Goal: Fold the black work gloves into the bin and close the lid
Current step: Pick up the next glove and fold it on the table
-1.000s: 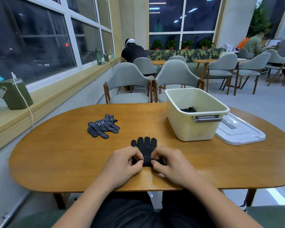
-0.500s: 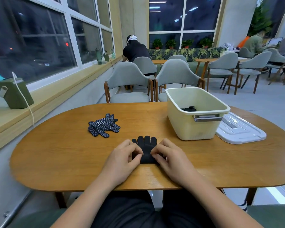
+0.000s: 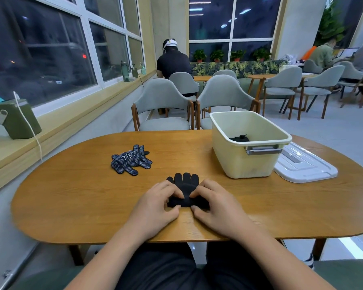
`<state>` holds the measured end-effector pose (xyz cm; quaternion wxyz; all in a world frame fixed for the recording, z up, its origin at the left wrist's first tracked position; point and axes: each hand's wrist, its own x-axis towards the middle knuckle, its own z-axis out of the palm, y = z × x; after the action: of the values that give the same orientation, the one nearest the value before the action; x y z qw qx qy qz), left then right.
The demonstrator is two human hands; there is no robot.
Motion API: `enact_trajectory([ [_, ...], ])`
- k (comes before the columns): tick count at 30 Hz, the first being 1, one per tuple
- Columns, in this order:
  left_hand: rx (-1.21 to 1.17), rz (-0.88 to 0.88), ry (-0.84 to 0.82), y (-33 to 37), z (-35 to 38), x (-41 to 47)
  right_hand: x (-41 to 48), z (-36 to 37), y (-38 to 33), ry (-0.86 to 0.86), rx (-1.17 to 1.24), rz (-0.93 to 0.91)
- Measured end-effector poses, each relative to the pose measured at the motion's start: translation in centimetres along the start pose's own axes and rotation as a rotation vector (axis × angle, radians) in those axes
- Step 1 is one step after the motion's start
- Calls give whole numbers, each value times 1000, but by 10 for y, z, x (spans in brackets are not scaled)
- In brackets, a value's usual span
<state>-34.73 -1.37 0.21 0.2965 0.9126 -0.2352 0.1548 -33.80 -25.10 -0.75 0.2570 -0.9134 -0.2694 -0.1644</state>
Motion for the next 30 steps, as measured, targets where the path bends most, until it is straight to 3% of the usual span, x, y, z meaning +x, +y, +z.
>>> enact_trajectory([
  [10, -134, -79, -7, 2, -1, -3, -3, -10, -4, -16, 227, 38],
  [30, -45, -159, 57, 0, 1, 1, 4, -7, 6, 41, 287, 186],
])
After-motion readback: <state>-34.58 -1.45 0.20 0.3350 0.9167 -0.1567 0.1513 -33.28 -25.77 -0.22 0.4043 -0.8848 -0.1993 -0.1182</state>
